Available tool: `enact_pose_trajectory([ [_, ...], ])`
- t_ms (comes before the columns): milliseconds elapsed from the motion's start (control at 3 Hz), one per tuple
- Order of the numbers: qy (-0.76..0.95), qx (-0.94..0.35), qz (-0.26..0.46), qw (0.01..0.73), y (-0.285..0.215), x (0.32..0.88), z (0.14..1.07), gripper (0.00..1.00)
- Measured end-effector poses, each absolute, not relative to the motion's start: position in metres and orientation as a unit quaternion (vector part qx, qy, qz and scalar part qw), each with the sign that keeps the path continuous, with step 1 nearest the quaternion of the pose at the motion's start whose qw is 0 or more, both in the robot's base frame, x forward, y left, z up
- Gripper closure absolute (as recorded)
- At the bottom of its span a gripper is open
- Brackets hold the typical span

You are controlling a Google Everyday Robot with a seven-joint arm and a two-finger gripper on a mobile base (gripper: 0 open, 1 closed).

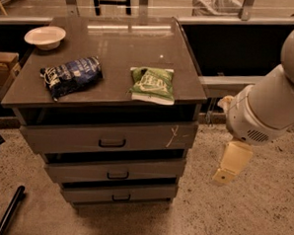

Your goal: Open bottom drawer

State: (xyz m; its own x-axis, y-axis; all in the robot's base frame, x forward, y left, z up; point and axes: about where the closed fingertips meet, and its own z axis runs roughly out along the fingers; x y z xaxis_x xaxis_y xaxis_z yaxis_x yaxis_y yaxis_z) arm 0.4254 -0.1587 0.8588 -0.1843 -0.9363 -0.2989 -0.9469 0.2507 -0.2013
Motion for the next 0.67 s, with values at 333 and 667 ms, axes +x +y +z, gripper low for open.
enact_pose_trajectory([
  [333,0.776,-0.604,0.022,0.179,-0.16,0.436,0.843,0.0],
  [667,0.783,-0.579,0.099,0.205,-0.155,0.472,0.756,0.0],
])
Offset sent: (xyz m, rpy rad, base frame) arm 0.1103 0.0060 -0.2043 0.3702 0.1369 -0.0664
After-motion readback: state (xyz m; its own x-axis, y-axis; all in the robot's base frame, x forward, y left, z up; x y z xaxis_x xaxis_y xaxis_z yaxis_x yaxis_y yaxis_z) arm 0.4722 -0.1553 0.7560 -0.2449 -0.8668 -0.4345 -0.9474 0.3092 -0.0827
